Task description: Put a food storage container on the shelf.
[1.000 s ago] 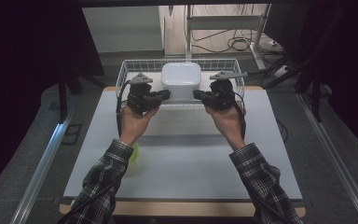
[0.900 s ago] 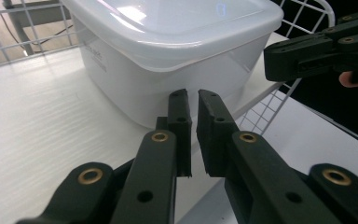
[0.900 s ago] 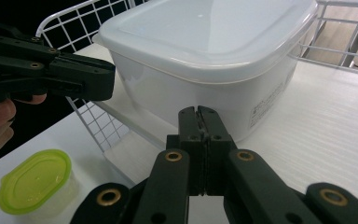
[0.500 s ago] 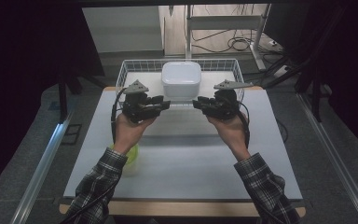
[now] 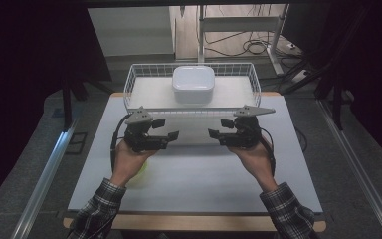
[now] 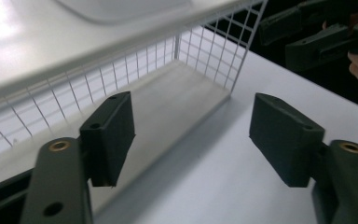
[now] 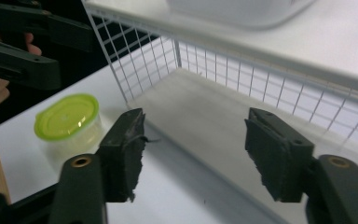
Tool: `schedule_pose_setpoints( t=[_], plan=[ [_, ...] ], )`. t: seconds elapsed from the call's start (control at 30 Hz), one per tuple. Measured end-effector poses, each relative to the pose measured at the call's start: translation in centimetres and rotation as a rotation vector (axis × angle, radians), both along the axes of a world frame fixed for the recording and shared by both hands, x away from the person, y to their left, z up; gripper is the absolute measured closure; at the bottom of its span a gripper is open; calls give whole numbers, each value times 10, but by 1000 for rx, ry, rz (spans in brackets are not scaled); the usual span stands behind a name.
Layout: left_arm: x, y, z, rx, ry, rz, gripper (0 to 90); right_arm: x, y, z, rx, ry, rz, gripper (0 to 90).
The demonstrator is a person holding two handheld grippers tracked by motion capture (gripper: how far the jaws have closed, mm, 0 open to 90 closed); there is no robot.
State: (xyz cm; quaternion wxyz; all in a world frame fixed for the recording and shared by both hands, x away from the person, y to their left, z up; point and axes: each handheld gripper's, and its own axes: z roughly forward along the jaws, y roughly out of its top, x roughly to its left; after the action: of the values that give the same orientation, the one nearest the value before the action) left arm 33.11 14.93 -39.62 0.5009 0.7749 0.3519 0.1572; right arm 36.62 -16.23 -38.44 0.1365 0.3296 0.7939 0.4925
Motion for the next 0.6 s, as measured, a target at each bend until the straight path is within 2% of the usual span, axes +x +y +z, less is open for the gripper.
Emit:
schedule_pose_setpoints(
  t=[0.17, 0.37, 0.5, 0.6],
  plan=[
    [-16, 3, -16, -10, 16, -3, 198, -15, -9, -13, -9, -13, -8, 268],
    [-29, 6, -31, -8, 17, -1, 97, -22, -17, -25, -13, -15, -17, 202],
    [-38, 10, -38, 53, 4, 2, 65, -26, -20, -34, -20, -8, -17, 146],
    [-43, 15, -44, 49, 8, -4, 43, -33, -21, -44, -43, -8, -7, 102]
  ],
)
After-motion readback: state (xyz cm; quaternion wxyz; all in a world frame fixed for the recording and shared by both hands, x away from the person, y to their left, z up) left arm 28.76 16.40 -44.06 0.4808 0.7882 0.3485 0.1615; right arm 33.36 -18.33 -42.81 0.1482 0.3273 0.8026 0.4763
